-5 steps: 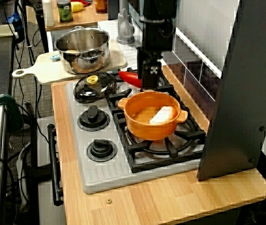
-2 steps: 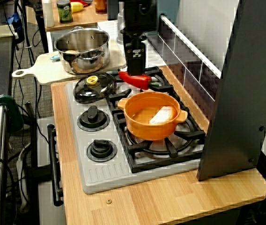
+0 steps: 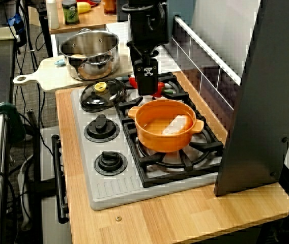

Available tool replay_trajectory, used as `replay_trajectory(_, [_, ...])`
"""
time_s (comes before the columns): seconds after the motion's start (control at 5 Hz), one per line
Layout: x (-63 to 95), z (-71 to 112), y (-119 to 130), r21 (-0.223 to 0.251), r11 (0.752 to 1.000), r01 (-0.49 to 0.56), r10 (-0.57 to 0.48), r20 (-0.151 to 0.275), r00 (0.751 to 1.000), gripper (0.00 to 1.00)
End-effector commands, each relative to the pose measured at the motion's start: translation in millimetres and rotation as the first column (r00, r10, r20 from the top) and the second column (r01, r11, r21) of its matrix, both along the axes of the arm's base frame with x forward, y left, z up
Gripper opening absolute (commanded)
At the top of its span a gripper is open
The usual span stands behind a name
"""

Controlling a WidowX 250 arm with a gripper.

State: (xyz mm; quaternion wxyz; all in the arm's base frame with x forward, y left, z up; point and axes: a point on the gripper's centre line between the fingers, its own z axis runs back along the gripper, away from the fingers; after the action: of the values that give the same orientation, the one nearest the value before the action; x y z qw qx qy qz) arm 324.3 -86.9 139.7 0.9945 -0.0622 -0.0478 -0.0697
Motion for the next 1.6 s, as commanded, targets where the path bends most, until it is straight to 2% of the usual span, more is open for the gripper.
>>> replay_trajectory(0.0, [6.3, 7.8, 2.3, 0.011, 1.000, -0.002, 0.002, 0.046, 0.999, 1.00])
replay_trajectory(0.2, [7.9, 3.7, 0.4, 0.017, 1.000, -0.015, 0.014, 0.049, 0.999, 1.00])
replay_trajectory(0.4, [9.4, -2.6, -4.1, 0.049, 0.997, -0.060, 0.057, 0.072, 0.996, 1.00])
replay_trajectory(0.6, [11.4, -8.6, -9.1, 0.064, 0.996, -0.061, 0.057, 0.061, 0.997, 1.00])
replay_trajectory(1.0, [6.2, 0.7, -6.1, 0.064, 0.995, -0.078, 0.071, 0.102, 0.992, 1.00])
replay_trajectory(1.4, [-0.1, 2.0, -9.9, 0.062, 0.997, -0.045, 0.039, 0.097, 0.995, 1.00])
